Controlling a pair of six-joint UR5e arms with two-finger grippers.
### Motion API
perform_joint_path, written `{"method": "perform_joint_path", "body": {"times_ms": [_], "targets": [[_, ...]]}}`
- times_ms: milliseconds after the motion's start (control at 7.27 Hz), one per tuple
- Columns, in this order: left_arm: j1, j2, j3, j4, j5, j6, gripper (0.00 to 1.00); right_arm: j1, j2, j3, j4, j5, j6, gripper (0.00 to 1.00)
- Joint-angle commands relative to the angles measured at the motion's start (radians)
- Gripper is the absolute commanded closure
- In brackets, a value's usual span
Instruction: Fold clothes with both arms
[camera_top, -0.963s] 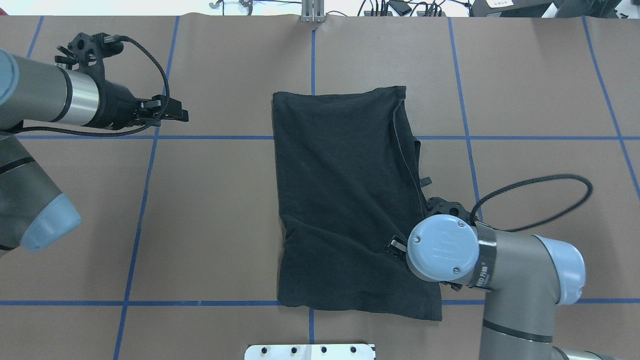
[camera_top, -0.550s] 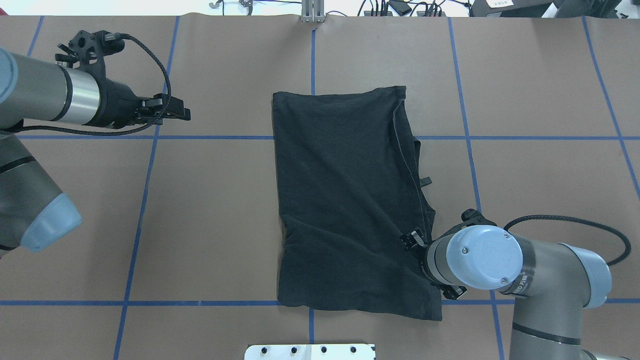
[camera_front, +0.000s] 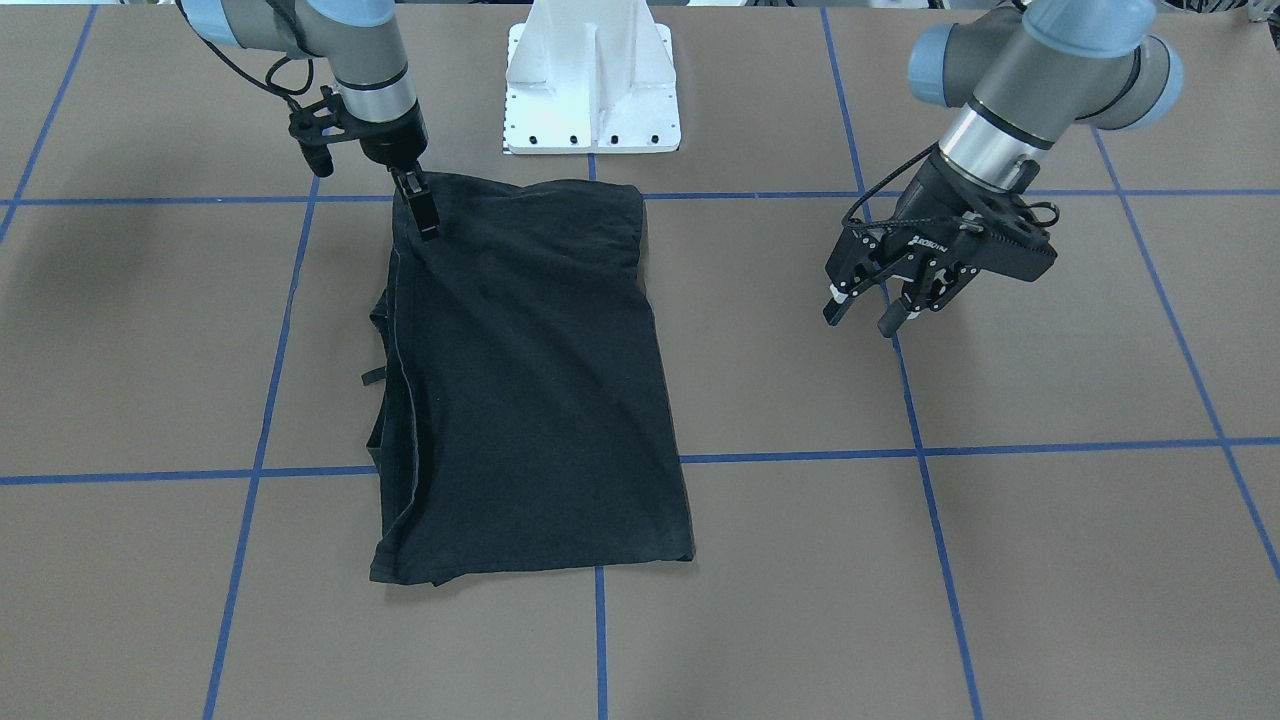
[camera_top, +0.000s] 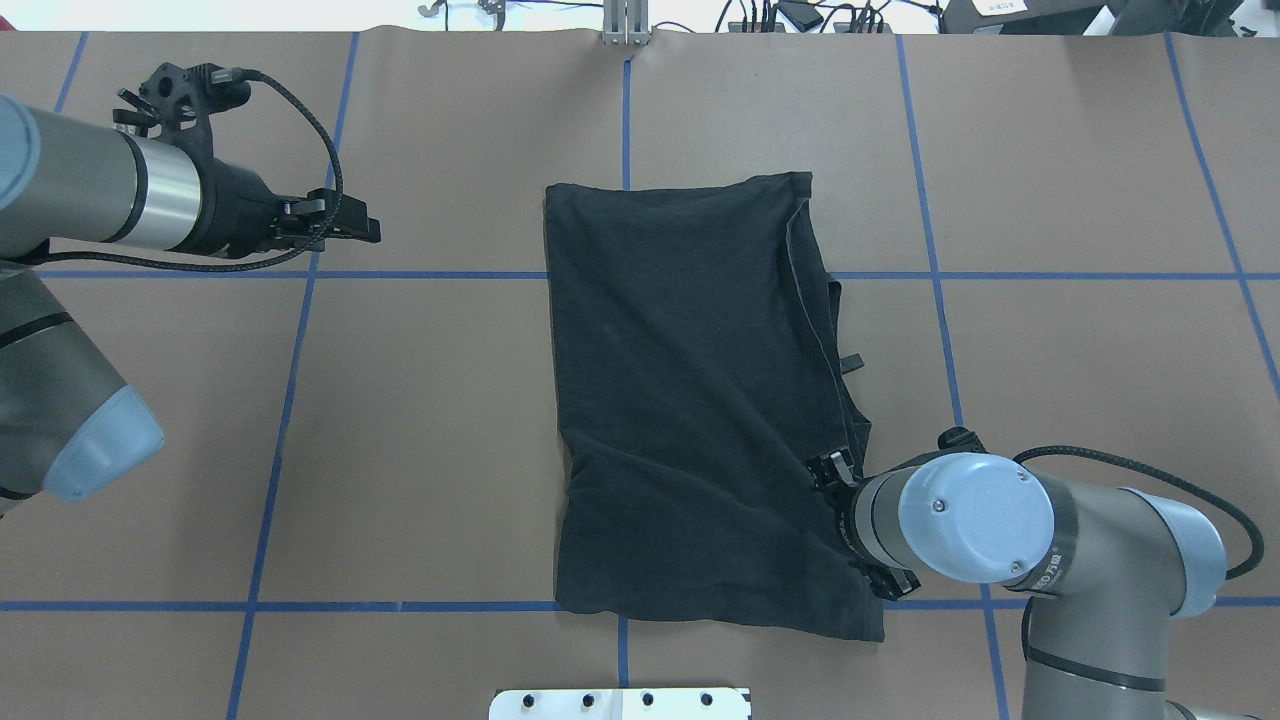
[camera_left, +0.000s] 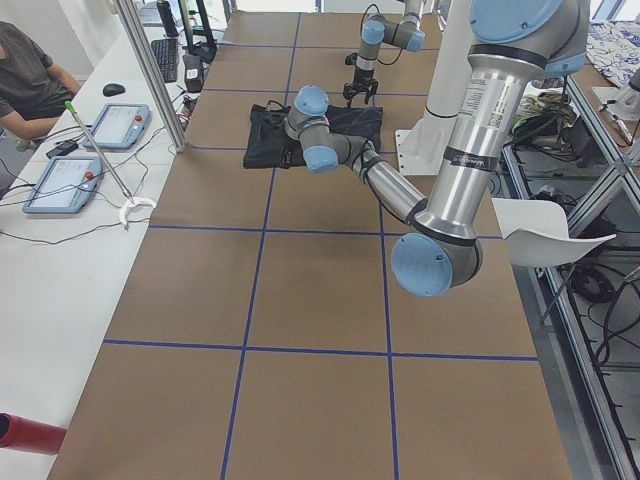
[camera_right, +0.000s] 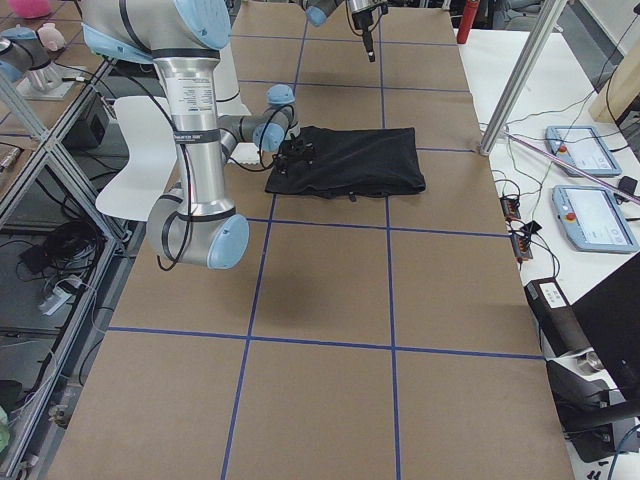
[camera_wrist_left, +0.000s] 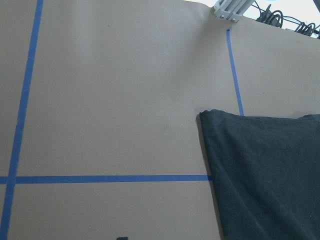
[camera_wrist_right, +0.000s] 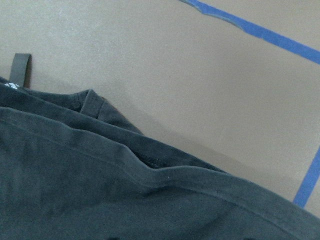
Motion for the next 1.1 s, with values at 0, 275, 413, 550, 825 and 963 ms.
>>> {"method": "perform_joint_path", "body": {"times_ms": [0,275,413,550,825,963], "targets": [[0.0,0.009,-0.002,0.001,0.0,-0.002,0.28,-0.013,0.001,-0.001,0.0,-0.008,0.027,0.03],[0.0,0.009,0.001,0.001,0.0,-0.002,0.28,-0.068,0.001,-0.013,0.0,-0.065,0.032,0.01],[0.0,0.009,0.0,0.001,0.0,-0.002,0.28,-0.087,-0.005,-0.013,0.002,-0.079,0.041,0.0],[0.0,0.008,0.0,0.001,0.0,-0.002,0.28,-0.105,-0.013,-0.018,0.047,-0.111,0.088,0.0],[0.0,0.008,-0.003,0.001,0.0,-0.002,0.28,-0.108,-0.06,-0.036,0.113,-0.15,0.162,0.01],[0.0,0.008,-0.005,0.003,0.0,-0.004,0.28,-0.115,-0.056,-0.05,0.149,-0.158,0.171,0.01]]}}
